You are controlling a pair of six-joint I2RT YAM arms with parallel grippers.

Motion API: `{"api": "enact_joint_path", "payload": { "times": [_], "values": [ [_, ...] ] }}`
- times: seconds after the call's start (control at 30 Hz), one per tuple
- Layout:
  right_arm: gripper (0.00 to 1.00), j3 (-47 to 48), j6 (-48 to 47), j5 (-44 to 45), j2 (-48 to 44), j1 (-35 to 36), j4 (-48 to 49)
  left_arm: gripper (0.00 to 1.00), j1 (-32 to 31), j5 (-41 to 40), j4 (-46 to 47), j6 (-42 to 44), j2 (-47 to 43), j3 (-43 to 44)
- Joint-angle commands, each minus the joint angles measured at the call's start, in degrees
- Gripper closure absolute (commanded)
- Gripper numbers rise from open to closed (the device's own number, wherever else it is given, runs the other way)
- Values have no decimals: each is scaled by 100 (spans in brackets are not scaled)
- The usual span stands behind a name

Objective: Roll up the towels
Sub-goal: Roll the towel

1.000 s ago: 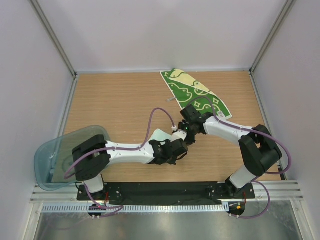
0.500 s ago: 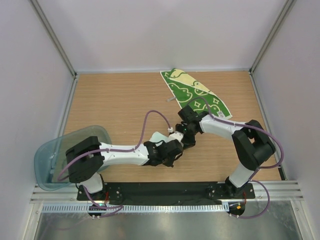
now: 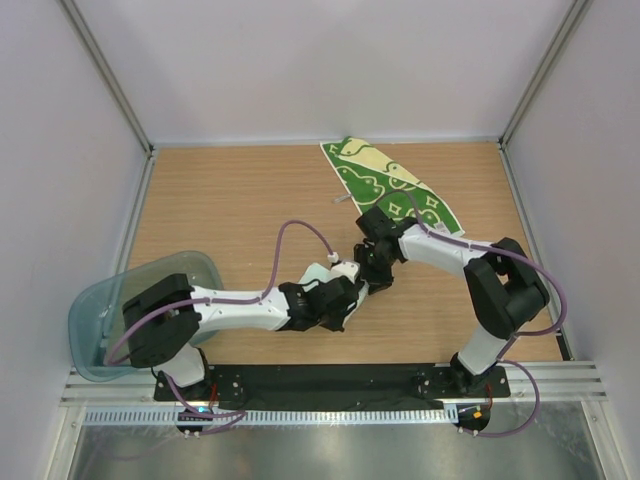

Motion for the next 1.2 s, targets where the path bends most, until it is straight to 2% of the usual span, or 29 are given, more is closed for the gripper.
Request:
{"api": "enact_joint_path", "payload": {
  "times": [0.0, 0.07, 0.17, 0.2, 0.23, 0.27, 0.33, 0.43, 0.47, 0.63, 0.73, 0.8, 0.87, 0.93, 1.0, 1.1, 1.17],
  "values": [
    [52, 311, -251, 540, 48, -152, -247, 100, 18, 48, 117, -104, -343, -119],
    [52, 390, -304, 646, 82, -239, -335, 100, 26, 40, 134, -113, -379, -163],
    [60, 417, -383, 699, 127, -319, -361, 100, 44, 31, 152, -122, -431, -224],
    [75, 408, -409, 690, 144, -345, -362, 100, 44, 40, 178, -131, -432, -233],
    [81, 408, -418, 690, 153, -354, -362, 100, 53, 40, 178, -131, -449, -251],
    [94, 382, -418, 690, 171, -380, -353, 100, 61, 40, 195, -139, -449, -277],
    [99, 338, -409, 646, 162, -381, -300, 100, 61, 48, 204, -148, -467, -286],
    [99, 303, -392, 602, 153, -407, -309, 100, 105, 145, 274, -183, -484, -321],
    [95, 311, -401, 620, 144, -433, -318, 100, 158, 206, 301, -227, -484, -356],
    [92, 390, -453, 681, 127, -547, -449, 100, 386, 732, 626, -456, -546, -576],
    [86, 443, -532, 716, 66, -705, -537, 100, 623, 1084, 924, -605, -651, -778],
    [78, 452, -576, 734, 4, -819, -564, 100, 781, 1593, 1275, -728, -773, -996],
    [71, 435, -611, 734, -127, -1022, -590, 100, 1115, 2128, 1574, -991, -853, -1190],
    [68, 417, -673, 682, -207, -1136, -608, 100, 1422, 2455, 1935, -1167, -923, -1375],
    [65, 364, -734, 524, -330, -1259, -608, 100, 1581, 2850, 1980, -1343, -915, -1385],
    [60, 241, -761, 234, -471, -1321, -503, 100, 1714, 3027, 1770, -1493, -959, -1271],
    [57, 48, -770, -290, -584, -1321, -249, 100, 1845, 3150, 1716, -1694, -950, -1235]
  ]
}}
